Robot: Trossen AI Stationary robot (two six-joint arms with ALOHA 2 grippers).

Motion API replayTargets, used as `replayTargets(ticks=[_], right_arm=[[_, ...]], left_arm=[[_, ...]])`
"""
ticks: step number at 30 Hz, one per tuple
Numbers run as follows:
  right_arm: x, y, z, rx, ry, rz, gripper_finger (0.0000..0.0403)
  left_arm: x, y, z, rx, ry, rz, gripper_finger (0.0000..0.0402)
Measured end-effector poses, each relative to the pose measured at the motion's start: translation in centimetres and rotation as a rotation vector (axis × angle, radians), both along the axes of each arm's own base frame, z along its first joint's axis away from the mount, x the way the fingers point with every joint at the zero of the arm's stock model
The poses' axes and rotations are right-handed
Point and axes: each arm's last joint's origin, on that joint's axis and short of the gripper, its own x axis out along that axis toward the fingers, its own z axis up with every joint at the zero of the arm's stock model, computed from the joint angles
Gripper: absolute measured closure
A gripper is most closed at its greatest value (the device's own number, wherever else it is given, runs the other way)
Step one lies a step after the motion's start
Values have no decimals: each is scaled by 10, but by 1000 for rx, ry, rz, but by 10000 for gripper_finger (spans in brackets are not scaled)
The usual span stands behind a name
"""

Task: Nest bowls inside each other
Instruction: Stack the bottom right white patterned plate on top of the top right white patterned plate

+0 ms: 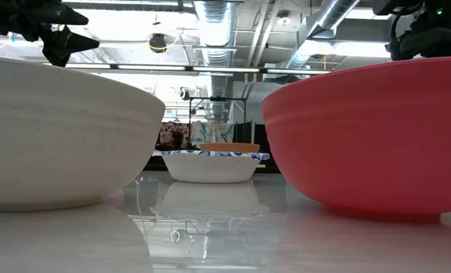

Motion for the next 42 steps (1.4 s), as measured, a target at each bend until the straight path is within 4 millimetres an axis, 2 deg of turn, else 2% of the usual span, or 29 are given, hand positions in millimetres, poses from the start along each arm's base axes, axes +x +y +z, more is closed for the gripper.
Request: replayTargets(ticks=[6,11,14,19,22,27,32,42], right_arm=[[-1,-6,0,-16,1,-45,297],[3,-4,0,1,-27,15,314],[14,4,-1,4,-114,80,335],[43,22,-1,12,-322,194,367],[61,33,-5,23,-378,247,384],[76,46,-22,25,-287,298,393],[84,51,-35,19,-196,313,379],[90,53,-36,21,-230,338,385]], left_arm=[[0,0,-1,-1,10,-1,154],[0,0,-1,-1,14,0,154],[0,0,-2,-2,17,1,154],[0,0,-2,-1,17,15,154],[-1,2,-3,2,27,68,154],[-1,4,-5,-18,42,134,154],[-1,4,-5,-19,42,135,154],[-1,4,-5,-36,37,137,154]])
